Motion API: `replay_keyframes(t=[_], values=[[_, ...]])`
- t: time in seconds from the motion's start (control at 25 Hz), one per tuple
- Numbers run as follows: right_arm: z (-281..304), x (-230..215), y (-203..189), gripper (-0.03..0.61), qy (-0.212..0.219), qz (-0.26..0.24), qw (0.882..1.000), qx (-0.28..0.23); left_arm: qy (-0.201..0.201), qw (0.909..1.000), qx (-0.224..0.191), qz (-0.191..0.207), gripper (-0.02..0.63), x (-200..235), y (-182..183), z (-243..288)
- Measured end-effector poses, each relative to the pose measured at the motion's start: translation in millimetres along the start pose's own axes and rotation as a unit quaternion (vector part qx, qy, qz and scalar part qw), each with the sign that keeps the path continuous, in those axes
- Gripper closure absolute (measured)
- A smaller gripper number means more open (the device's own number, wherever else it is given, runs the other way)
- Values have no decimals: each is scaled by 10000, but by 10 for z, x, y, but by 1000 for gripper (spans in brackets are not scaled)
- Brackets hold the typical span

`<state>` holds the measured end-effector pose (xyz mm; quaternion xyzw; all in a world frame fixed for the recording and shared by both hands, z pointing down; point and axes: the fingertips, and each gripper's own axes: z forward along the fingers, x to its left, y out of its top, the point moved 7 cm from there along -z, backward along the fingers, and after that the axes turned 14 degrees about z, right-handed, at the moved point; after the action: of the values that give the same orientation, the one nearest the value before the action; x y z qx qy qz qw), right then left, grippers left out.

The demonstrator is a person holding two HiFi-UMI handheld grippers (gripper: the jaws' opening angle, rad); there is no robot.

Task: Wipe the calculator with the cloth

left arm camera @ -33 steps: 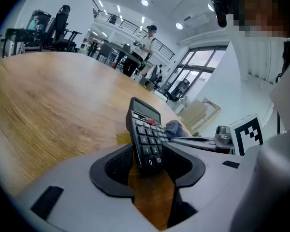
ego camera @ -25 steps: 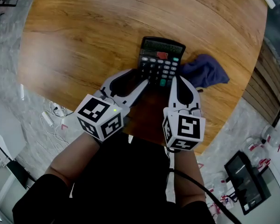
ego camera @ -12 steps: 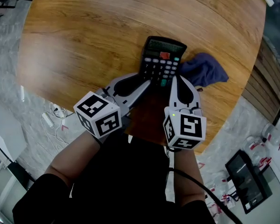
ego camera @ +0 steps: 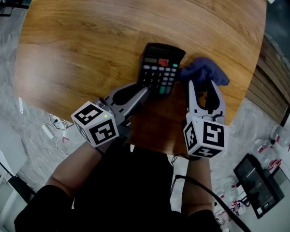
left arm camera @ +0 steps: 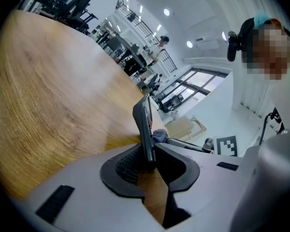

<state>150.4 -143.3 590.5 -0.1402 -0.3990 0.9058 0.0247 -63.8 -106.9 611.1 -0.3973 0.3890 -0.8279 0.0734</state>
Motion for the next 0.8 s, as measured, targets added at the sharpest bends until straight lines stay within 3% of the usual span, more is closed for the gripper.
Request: replay_keyframes(t=[0.16,0.28,0.32,0.44,0.56,0.68,0.8], values=[[243,-188,-64,405,-224,-68,9985,496,38,9996,68,278,532,-44,17,46],[251,-254,-50,408,-307,-168,9982,489,-32,9994,104,342,531,-81,18,88],[234,-273,-47,450,-275,-93,9986,442,-54,9995,105,308,532,-81,12,85],[103,-335,-5,485,55,454,9989,104,-159,9998,5,143,532,-81,-3,82],[-192,-290,166,492,381,792,9946,-561,-314,9992,-226,-35,540,-129,37,84],[-519,-58,440,494,731,755,9894,-999,-541,9977,-358,-181,541,-273,149,-2],[-764,246,765,494,1079,510,9850,-1244,-804,9957,-449,-35,541,-505,349,-141]])
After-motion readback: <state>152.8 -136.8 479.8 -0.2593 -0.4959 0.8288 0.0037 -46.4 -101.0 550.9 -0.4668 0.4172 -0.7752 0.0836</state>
